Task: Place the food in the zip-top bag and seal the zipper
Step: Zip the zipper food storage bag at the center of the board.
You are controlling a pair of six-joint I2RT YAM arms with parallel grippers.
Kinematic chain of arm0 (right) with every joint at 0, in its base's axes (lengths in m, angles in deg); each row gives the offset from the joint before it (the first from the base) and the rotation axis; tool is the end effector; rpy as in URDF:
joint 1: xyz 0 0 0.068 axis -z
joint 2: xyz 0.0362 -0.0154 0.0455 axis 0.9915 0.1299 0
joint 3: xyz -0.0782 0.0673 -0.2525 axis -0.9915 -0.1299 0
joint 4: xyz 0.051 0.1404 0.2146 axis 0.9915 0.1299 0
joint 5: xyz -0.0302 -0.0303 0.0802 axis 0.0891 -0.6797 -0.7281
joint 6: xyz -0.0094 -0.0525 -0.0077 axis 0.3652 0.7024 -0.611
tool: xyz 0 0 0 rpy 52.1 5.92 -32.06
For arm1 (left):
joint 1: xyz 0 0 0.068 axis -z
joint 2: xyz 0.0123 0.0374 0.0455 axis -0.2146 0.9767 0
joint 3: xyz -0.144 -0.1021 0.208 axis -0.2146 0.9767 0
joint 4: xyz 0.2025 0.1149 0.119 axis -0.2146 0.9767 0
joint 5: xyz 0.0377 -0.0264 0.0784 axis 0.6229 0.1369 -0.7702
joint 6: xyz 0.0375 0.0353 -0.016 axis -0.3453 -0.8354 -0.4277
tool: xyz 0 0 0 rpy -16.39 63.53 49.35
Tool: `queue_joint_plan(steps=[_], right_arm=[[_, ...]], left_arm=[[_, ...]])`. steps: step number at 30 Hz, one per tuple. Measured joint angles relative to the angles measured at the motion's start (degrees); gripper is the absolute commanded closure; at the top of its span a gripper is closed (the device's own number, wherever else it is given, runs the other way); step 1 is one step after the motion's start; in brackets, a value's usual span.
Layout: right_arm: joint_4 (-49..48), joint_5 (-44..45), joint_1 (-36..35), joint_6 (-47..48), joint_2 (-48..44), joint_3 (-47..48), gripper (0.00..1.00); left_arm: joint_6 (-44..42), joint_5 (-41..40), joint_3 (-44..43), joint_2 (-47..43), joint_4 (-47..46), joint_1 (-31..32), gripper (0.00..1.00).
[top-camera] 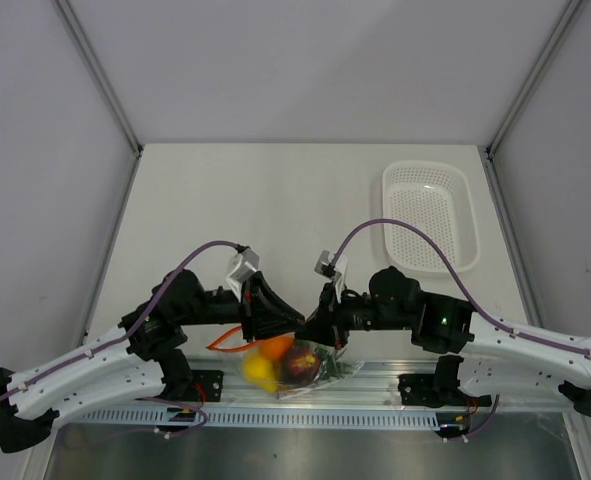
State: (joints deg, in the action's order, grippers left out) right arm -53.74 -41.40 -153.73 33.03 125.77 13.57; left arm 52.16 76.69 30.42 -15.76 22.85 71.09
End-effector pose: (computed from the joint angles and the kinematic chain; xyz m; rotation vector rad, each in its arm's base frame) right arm 0.0604 0.2050 0.3368 -0.9743 1.8365 1.3631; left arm 0.0672 -0.1435 0.3322 0.8851 1.5348 -1.5441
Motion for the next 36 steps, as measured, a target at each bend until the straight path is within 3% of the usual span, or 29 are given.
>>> queue_joint_plan(steps=[17, 20, 22, 25, 28, 32, 36], right_arm=[[-0.04, 0.9, 0.0, -0.61, -0.07, 0.0, 1.0], [-0.04, 1.31, 0.0, -0.61, -0.11, 0.0, 1.0], [-0.04, 1.51, -0.02, -0.59, -0.11, 0.0, 1.0], [-0.04, 1.57, 0.0, -0.59, -0.11, 0.0, 1.0], [-0.04, 1.62, -0.02, -0.59, -0.11, 0.0, 1.0], [-0.04, 1.55, -0.09, -0.59, -0.11, 0.0, 1.0], [-0.04, 1.55, -0.22, -0.59, -0.11, 0.0, 1.0]], left_arm=[[-0.02, -1.7, 0.81, -1.9, 1.64, 0.0, 0.91], [0.0, -1.75, 0.83, -1.9, 1.64, 0.0, 0.81], [-0.09, -1.77, 0.83, -1.9, 1.66, 0.0, 0.67], [0.44, -1.77, 0.83, -1.9, 2.14, 0.0, 0.6], [0.5, -2.25, 0.85, -1.9, 2.54, 0.0, 0.59], [0.55, -3.17, 1.03, -2.14, 2.78, 0.0, 0.66], [0.98, -3.23, 1.03, -2.14, 2.89, 0.0, 0.91]])
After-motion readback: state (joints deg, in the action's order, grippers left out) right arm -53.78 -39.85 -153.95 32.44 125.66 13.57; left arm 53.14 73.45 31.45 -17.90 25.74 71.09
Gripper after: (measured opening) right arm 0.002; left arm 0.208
